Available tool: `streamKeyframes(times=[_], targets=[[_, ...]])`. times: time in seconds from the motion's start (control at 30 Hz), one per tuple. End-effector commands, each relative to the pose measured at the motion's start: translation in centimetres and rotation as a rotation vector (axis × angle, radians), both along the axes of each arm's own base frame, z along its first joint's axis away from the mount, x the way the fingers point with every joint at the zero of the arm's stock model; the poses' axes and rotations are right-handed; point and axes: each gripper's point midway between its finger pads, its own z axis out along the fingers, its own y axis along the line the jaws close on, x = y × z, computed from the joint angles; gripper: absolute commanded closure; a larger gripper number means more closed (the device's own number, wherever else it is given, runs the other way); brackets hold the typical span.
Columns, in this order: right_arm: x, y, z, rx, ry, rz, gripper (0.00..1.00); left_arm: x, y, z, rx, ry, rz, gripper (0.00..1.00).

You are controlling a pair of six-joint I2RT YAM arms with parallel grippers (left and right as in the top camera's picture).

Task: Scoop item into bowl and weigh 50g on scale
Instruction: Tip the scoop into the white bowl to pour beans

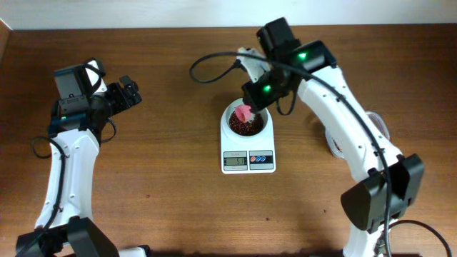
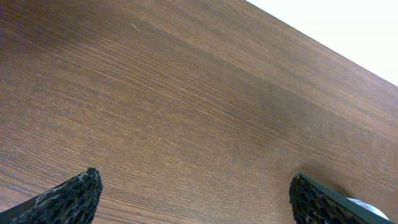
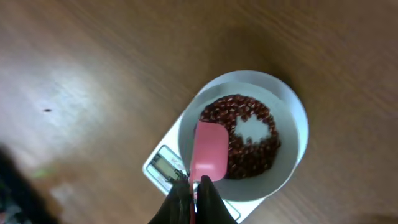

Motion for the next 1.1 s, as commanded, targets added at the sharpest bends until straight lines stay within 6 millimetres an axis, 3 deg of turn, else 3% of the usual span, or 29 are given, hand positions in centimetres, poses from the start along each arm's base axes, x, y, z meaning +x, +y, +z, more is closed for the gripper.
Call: streamKeyframes(times=[0.0, 0.27, 0.43, 0.7, 0.9, 1.07], targets=[[0.9, -0.3, -2.7, -0.135, -0.033, -0.008, 0.96, 0.3, 0.4, 0.5, 0.002, -0.012, 0.016, 0.01], [1.9, 0.3, -4.2, -0.117, -0.061, -0.011, 0.96, 0.3, 0.4, 0.5, 0.002, -0.012, 0.015, 0.01], [1.2, 0.3, -6.3, -0.119, -0.022, -0.003, 0.96, 0.3, 0.4, 0.5, 0.002, -0.012, 0.015, 0.01], [0.5, 1.0, -7.3, -0.080, 0.051, -0.023, 0.96, 0.3, 0.4, 0.5, 0.002, -0.012, 0.015, 0.01], [0.0, 0.8, -7.3, -0.047, 0.114, -0.072, 0.96, 0.3, 0.4, 0.5, 0.002, -0.012, 0.015, 0.01], [0.0, 1.0, -6.1, 0.111, 0.209, -0.086, 0.96, 0.3, 0.4, 0.5, 0.002, -0.012, 0.015, 0.01]])
